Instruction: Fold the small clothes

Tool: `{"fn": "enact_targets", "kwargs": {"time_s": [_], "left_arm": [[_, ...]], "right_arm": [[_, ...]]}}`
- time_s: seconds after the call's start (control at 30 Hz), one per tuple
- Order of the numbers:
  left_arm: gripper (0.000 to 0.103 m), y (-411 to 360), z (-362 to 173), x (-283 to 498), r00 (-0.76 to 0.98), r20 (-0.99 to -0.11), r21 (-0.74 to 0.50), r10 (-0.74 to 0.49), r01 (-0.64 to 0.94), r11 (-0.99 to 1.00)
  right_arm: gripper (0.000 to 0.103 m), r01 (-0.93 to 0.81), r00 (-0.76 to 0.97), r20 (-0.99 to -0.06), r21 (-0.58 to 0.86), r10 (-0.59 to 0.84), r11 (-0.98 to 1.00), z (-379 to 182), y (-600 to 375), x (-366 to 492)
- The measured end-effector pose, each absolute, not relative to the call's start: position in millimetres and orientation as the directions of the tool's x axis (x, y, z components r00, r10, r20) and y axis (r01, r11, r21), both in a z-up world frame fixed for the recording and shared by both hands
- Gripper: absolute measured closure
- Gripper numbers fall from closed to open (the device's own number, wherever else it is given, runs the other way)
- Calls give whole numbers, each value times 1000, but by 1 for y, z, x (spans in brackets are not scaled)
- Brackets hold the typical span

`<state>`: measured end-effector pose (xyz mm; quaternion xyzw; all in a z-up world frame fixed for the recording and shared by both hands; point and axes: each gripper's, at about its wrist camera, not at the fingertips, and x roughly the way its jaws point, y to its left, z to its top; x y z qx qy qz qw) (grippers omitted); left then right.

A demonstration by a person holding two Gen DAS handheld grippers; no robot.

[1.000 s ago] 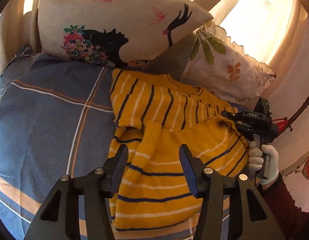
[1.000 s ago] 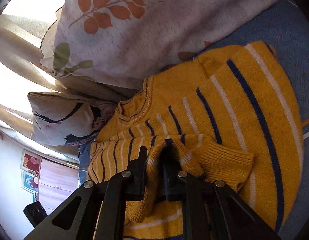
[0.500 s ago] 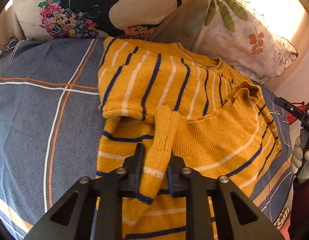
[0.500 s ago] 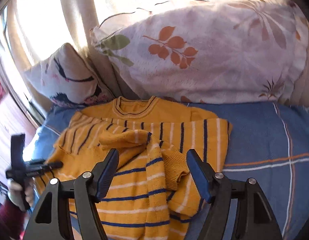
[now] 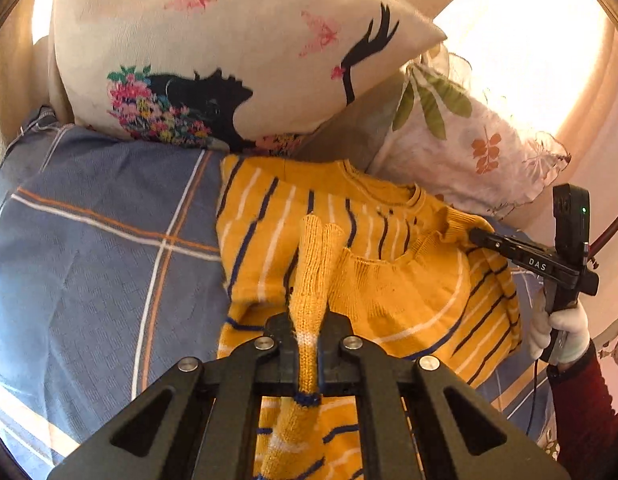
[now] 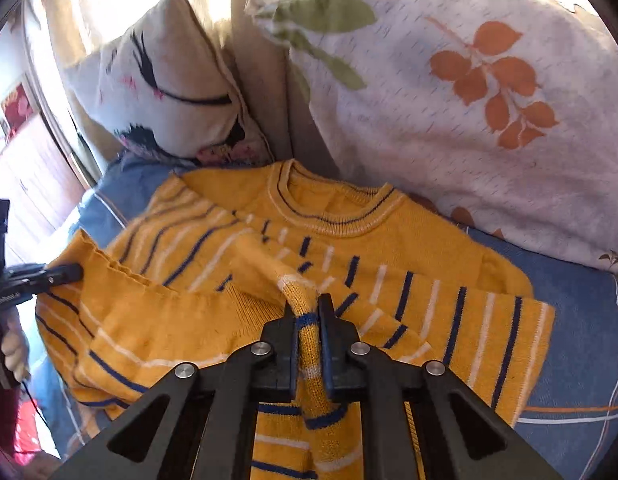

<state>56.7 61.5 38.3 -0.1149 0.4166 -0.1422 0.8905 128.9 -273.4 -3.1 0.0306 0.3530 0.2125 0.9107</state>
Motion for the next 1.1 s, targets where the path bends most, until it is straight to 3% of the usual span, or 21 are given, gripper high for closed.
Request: {"fn": "enact_targets", "kwargs": {"time_s": [0.17, 0.4, 0.57, 0.7, 0.83, 0.9, 0.93, 1.1], "left_arm": [[98, 59, 55, 118, 620, -711, -316, -332, 140, 938], [97, 51, -14, 197, 522, -818, -270, -240, 20, 963], [88, 61, -25, 202, 524, -802, -340, -286, -7, 940], [79, 77, -10, 184, 556, -774, -373, -302, -15, 928], [65, 100, 11, 147, 603, -730, -403, -321, 0, 915], [60, 115, 17, 125, 629, -712, -404, -311, -5, 915], [59, 121, 20, 114, 639, -706, -404, -306, -8, 915], [54, 136, 19, 73, 650, -690, -429, -319, -13, 903]], "right_arm": [[96, -249, 722, -601, 238, 344, 939, 17, -302, 149], [95, -55, 653, -712, 294, 257, 954, -44, -331, 189], [90, -18, 644, -711, 354, 282, 935, -59, -344, 195], [79, -12, 668, -696, 342, 262, 939, -51, -344, 184], [64, -11, 759, -612, 329, 222, 944, -20, -352, 147], [44, -3, 794, -576, 318, 195, 948, -8, -358, 126], [40, -8, 796, -571, 321, 200, 947, -5, -360, 118], [40, -43, 734, -633, 322, 248, 946, -21, -353, 98]]}}
